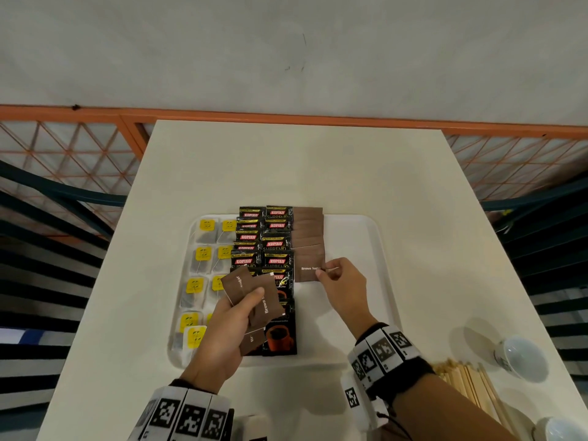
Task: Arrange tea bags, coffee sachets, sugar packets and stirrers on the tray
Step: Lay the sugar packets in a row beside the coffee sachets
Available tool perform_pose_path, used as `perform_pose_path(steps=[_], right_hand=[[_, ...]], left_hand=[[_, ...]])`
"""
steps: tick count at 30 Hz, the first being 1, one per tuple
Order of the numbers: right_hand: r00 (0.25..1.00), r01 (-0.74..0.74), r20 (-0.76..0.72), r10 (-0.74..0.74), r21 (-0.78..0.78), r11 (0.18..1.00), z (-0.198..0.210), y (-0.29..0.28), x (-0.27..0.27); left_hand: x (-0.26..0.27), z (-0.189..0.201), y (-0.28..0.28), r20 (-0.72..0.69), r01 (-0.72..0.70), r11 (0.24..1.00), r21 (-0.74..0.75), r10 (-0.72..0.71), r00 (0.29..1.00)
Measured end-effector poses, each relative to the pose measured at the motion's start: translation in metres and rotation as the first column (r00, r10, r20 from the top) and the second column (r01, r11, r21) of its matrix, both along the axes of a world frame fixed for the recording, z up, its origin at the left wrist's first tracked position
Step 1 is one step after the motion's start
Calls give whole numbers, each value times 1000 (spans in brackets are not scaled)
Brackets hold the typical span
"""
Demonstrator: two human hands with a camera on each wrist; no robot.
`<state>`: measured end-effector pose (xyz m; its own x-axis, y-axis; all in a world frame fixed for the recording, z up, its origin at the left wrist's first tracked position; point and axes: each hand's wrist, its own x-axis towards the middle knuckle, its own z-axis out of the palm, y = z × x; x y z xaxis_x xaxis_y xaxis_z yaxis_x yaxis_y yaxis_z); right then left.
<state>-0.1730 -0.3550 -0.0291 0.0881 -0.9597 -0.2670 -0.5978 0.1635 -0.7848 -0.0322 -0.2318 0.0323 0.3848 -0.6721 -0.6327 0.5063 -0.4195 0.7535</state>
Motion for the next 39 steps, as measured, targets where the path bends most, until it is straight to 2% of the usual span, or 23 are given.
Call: perform_pose_path(steps=[6,9,12,15,17,22,24,27,30,33,37,39], right_hand=[[1000,-13,-23,11,-67,998,4,2,1],[993,-115,11,116,-76,990,21,14,6],[932,-311,220,288,73,948,46,31,11],[845,-424,413,340,132,896,58,42,11],[841,-409,440,314,138,902,60,43,9],[822,-238,554,130,127,963,67,44,0],[833,-160,543,102,59,985,69,45,-4],[857,-113,500,123,-51,992,69,48,-7],[871,-174,433,230,-167,971,68,57,-9],[864,-264,333,379,-341,902,67,67,-12],[822,-425,196,535,-414,805,67,72,-22],[811,-413,232,537,-423,807,67,73,-28]], left_hand=[[-3,2,-2,-3,1,1000,-20,-1,1000],[-4,2,-3,1,6,999,-33,-6,1000],[-6,2,-5,24,-4,999,-51,5,1000],[-8,4,-6,60,21,996,-88,-16,998],[-8,6,-5,44,13,996,-93,-9,999],[-4,11,-1,-18,-77,992,-103,75,997],[-5,12,-1,-9,-91,988,-127,91,996],[-13,17,-2,0,-29,985,-171,30,1000],[-23,25,-4,16,48,975,-215,-46,999],[-28,31,-3,35,64,969,-238,-57,998],[-27,29,3,88,56,975,-216,-38,995],[-25,27,6,61,20,986,-168,-10,998]])
